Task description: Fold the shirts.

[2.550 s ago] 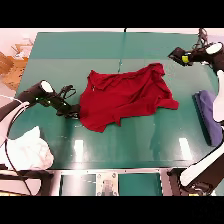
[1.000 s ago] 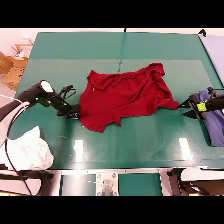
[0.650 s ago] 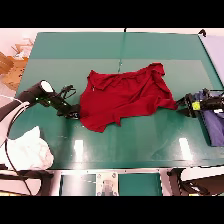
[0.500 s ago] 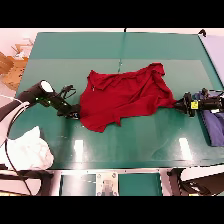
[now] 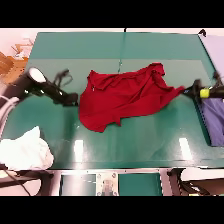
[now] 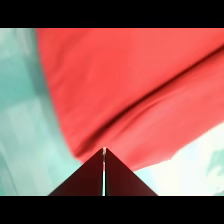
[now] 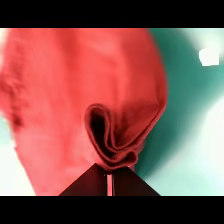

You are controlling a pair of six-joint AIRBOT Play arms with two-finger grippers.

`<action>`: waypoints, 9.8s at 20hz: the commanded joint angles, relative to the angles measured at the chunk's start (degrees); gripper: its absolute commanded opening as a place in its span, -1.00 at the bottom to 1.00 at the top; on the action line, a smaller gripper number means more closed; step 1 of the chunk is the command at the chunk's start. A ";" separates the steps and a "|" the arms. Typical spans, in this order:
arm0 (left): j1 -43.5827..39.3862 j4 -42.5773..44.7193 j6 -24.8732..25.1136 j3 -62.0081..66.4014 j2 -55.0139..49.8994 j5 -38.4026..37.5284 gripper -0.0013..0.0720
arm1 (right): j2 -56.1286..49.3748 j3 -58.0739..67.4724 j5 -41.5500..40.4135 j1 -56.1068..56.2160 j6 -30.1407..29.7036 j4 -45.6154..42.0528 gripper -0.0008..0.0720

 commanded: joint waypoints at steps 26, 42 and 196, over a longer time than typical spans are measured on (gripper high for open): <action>-29.77 -56.78 14.25 -38.99 6.60 44.72 0.17 | 31.98 -12.39 -11.85 -0.07 0.55 0.72 -0.94; -30.12 -62.20 20.98 -13.64 -17.31 29.05 -0.92 | 32.00 -12.50 -12.83 -0.07 -0.92 0.76 -0.94; -5.25 10.25 -9.05 11.30 -7.34 9.09 -0.92 | -5.09 0.85 -10.97 12.28 10.01 -5.16 -0.93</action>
